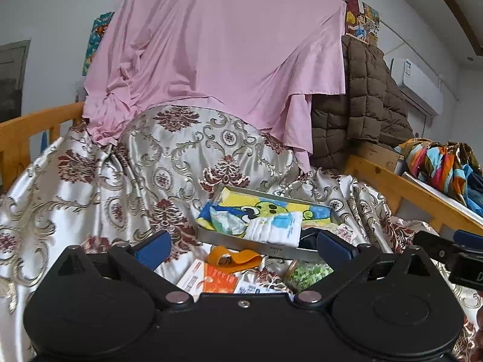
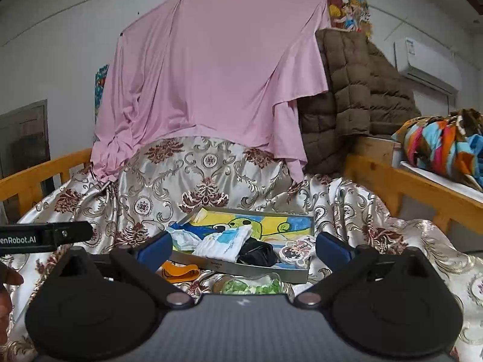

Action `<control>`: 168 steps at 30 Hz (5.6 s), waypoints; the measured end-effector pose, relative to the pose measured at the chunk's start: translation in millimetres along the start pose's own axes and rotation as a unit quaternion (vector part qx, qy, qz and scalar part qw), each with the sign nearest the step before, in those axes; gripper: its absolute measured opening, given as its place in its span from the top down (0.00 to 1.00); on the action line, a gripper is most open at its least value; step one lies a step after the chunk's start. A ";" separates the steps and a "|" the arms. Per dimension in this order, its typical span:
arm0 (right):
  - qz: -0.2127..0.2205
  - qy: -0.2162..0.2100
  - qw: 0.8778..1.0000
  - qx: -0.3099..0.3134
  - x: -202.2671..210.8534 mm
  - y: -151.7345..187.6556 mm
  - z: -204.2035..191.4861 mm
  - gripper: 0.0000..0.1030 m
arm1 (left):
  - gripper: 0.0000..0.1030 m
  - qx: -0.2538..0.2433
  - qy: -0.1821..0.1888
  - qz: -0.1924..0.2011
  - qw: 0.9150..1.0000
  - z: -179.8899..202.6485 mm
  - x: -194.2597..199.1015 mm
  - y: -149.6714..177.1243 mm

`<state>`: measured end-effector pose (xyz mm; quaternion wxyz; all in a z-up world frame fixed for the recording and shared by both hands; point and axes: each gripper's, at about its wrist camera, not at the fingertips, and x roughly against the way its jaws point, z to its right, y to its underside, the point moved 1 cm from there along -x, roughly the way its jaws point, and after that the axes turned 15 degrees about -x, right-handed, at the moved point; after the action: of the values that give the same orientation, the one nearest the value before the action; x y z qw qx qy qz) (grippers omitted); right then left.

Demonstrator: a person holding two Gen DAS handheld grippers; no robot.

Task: Organize soft objects
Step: 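Lift both tools and move them back toward the remaining soft items, then grasp the burlap pouch with the left gripper while the right grasps the white cloth, then carry the burlap pouch and white cloth toward the frog-picture tray with both grippers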

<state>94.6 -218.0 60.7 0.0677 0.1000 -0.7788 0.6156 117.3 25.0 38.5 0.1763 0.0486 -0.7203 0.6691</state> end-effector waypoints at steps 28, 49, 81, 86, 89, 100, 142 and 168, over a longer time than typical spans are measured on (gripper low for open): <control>0.019 0.030 0.998 -0.050 82.0 56.3 8.3 0.00 | 0.01 -0.040 0.030 -0.049 0.998 15.6 52.1 38.9; -0.050 0.036 0.997 -0.044 69.5 85.1 26.9 0.00 | 0.01 -0.091 0.087 -0.119 0.985 31.7 30.2 50.2; -0.192 -0.018 0.980 -0.044 35.8 106.8 23.2 0.00 | 0.01 -0.140 0.116 -0.153 0.972 35.1 12.4 64.9; -0.199 0.007 0.980 -0.018 25.0 103.1 27.8 0.00 | 0.01 -0.163 0.152 -0.162 0.961 43.0 -8.0 65.2; -0.206 0.021 0.978 -0.009 15.5 101.5 34.6 0.00 | 0.01 -0.171 0.177 -0.156 0.957 47.3 -16.3 65.6; -0.248 0.016 0.966 0.070 -16.3 96.1 55.7 0.10 | 0.03 -0.222 0.273 -0.130 0.927 77.6 -46.4 67.9; -0.330 0.031 0.926 0.179 -61.2 137.5 62.3 0.75 | 0.65 -0.316 0.336 -0.185 0.868 132.8 -104.9 97.0; -0.184 0.051 0.974 0.119 -38.8 99.1 73.6 0.90 | 0.66 -0.112 0.305 -0.114 0.939 79.7 -91.1 60.7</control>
<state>109.9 -264.7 -59.0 0.2067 0.2177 -0.6640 0.6849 168.7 -62.3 -51.4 0.4675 -0.0961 -0.6915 0.5423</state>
